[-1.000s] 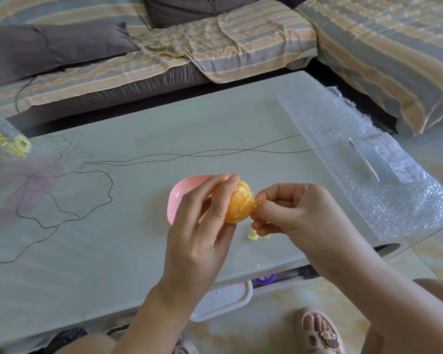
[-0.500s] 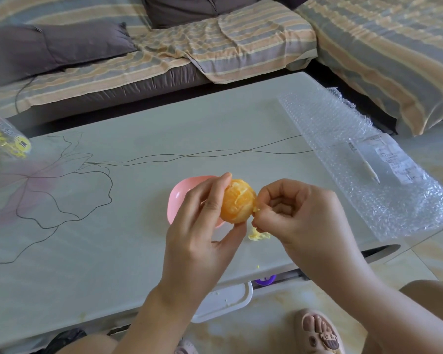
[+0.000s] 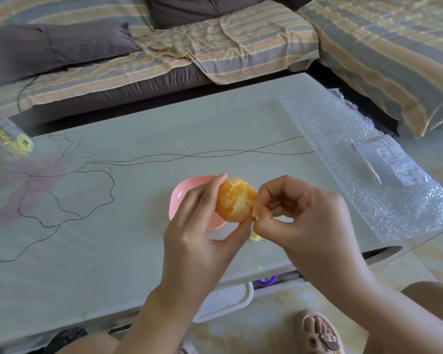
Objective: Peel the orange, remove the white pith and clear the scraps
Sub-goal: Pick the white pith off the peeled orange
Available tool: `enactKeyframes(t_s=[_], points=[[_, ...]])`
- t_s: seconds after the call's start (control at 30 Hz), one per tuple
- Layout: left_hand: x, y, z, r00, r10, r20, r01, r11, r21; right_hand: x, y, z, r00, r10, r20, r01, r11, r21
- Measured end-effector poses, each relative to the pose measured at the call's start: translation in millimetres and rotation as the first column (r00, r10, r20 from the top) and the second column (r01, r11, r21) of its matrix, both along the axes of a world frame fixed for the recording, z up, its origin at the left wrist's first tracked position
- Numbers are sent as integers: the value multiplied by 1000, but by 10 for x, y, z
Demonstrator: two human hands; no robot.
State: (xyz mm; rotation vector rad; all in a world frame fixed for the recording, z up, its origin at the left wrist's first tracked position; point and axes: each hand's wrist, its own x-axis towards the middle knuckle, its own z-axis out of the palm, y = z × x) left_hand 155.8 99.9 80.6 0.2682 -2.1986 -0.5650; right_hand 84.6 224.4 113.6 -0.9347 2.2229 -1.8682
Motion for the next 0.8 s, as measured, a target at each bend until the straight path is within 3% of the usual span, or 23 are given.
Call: enactKeyframes(t_s=[0.43, 0.6, 0.8], points=[[6, -50, -19, 998, -57, -31, 60, 995, 82, -130, 77, 48, 985, 111, -132, -116, 993, -25], [5, -44, -15, 997, -72, -24, 74, 993, 92, -145, 101, 23, 966, 54, -253, -42, 998, 53], [-5, -40, -22, 995, -91, -29, 93, 992, 80, -119, 86, -9, 954, -45, -298, 60, 997, 43]])
